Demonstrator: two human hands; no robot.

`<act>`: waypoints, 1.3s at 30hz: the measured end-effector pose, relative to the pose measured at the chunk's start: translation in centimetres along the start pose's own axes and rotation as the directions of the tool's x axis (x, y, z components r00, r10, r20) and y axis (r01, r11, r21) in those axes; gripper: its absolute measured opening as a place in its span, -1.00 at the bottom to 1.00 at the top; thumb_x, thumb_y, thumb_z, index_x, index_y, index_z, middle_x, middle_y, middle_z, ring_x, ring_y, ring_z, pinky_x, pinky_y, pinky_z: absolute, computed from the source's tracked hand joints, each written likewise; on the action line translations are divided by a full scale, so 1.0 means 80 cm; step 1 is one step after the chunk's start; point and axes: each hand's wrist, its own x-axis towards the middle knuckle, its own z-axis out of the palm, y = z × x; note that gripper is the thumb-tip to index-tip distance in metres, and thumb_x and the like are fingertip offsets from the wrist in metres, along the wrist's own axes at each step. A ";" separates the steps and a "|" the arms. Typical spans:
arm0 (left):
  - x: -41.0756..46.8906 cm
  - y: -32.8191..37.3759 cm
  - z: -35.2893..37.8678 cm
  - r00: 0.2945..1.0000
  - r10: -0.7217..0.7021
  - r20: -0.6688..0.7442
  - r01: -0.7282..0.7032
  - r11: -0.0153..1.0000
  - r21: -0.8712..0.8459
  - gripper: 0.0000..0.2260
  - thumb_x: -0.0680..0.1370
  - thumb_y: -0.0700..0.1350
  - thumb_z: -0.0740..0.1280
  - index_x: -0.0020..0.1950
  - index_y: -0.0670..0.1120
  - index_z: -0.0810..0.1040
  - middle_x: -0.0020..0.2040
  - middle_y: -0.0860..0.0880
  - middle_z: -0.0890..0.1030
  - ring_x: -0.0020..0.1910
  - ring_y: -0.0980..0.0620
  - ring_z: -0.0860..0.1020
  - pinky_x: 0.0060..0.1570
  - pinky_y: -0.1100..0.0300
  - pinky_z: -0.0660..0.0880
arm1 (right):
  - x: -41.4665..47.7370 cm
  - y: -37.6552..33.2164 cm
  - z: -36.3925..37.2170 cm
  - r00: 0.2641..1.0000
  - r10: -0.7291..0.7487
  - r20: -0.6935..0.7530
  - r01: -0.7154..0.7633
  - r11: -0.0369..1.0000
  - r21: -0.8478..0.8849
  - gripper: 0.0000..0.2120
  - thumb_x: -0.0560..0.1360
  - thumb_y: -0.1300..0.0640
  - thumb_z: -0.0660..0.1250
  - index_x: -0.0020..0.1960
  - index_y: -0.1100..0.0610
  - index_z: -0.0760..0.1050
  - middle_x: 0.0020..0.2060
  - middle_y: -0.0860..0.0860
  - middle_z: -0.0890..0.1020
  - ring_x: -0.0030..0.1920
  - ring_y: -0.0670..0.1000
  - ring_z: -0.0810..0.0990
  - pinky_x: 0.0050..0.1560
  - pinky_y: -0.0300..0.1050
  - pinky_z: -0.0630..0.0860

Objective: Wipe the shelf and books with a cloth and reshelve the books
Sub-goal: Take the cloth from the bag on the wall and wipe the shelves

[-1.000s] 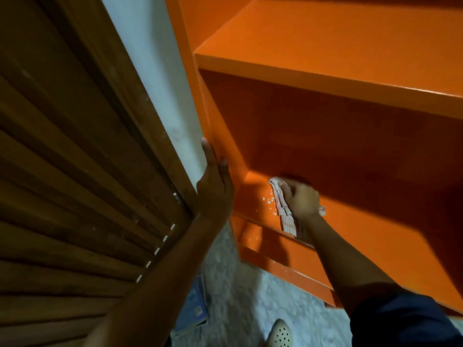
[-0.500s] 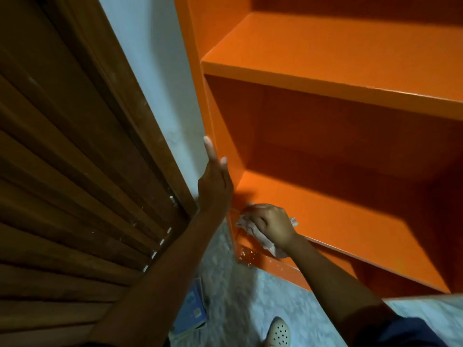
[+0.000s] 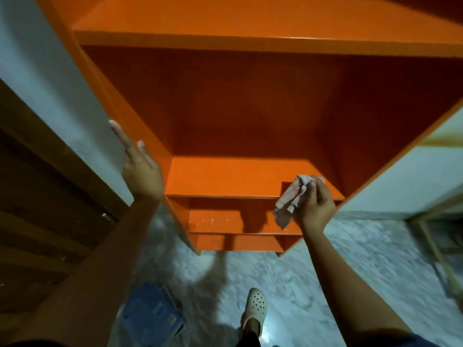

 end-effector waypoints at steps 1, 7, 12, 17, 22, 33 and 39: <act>0.001 -0.004 0.001 0.999 0.032 -0.017 -0.032 0.999 -0.014 -0.44 0.64 0.11 -0.09 0.54 -0.13 -0.14 0.03 -0.38 0.57 -0.16 -0.31 0.58 -0.18 -0.16 0.55 | 0.009 0.005 -0.006 0.998 0.024 -0.061 -0.025 1.000 -0.009 -0.75 0.55 0.12 0.26 0.14 0.20 0.60 0.09 0.06 0.64 0.14 -0.01 0.57 0.16 -0.22 0.48; 0.004 -0.007 0.004 0.990 0.095 -0.101 -0.091 0.995 0.047 -0.39 0.63 0.16 -0.14 0.53 -0.22 -0.08 -0.07 -0.35 0.58 -0.27 -0.29 0.55 -0.27 -0.09 0.53 | 0.053 0.035 -0.015 0.994 0.017 -0.105 -0.035 0.985 -0.171 -0.68 0.58 0.11 0.16 0.22 0.22 0.53 0.20 0.13 0.58 0.26 0.09 0.50 0.31 0.05 0.38; 0.006 -0.009 0.009 0.987 0.058 -0.148 -0.044 0.994 0.096 -0.45 0.66 0.08 -0.08 0.51 -0.28 0.03 -0.17 -0.29 0.60 -0.36 -0.22 0.51 -0.35 0.00 0.44 | 0.043 0.056 -0.006 0.992 -0.106 0.072 0.127 0.886 -0.445 -0.60 0.53 0.02 0.08 0.15 0.28 0.47 0.22 0.22 0.51 0.34 0.24 0.35 0.42 0.14 0.12; 0.008 -0.011 0.015 0.987 0.060 -0.150 -0.048 0.995 0.082 -0.49 0.67 0.02 -0.02 0.48 -0.31 0.11 -0.20 -0.24 0.61 -0.40 -0.17 0.51 -0.40 0.07 0.39 | 0.001 0.053 0.013 0.966 -0.144 0.213 0.234 0.837 -0.494 -0.50 0.57 -0.07 0.00 0.26 0.28 0.39 0.34 0.23 0.38 0.47 0.28 0.12 0.45 -0.03 -0.07; 0.013 -0.020 0.015 0.984 0.128 -0.125 -0.119 0.990 0.078 -0.53 0.68 -0.03 0.04 0.45 -0.35 0.17 -0.14 -0.28 0.64 -0.46 -0.06 0.48 -0.45 0.23 0.33 | -0.054 0.030 0.063 0.940 -0.131 0.315 0.281 0.820 -0.499 -0.46 0.57 -0.09 -0.03 0.29 0.27 0.40 0.37 0.22 0.36 0.48 0.28 0.07 0.43 0.20 0.07; 0.015 -0.016 0.007 0.979 0.182 -0.095 -0.177 0.983 0.051 -0.55 0.67 -0.02 0.06 0.45 -0.29 0.20 -0.25 -0.20 0.64 -0.52 0.00 0.45 -0.46 0.35 0.24 | -0.105 0.006 0.124 0.690 -0.172 0.703 0.638 0.604 -0.478 -0.55 0.58 -0.03 0.03 0.37 0.16 0.38 0.40 0.13 0.37 0.45 0.25 0.23 0.40 0.21 0.16; 0.016 -0.017 0.006 0.980 0.187 -0.061 -0.186 0.982 0.020 -0.52 0.67 0.01 0.02 0.44 -0.32 0.20 -0.12 -0.32 0.63 -0.50 -0.02 0.46 -0.43 0.38 0.21 | -0.093 -0.007 0.151 0.423 -0.124 0.898 0.827 0.458 -0.327 -0.56 0.62 0.01 0.08 0.47 0.13 0.24 0.48 0.11 0.23 0.49 0.23 0.14 0.45 0.10 0.07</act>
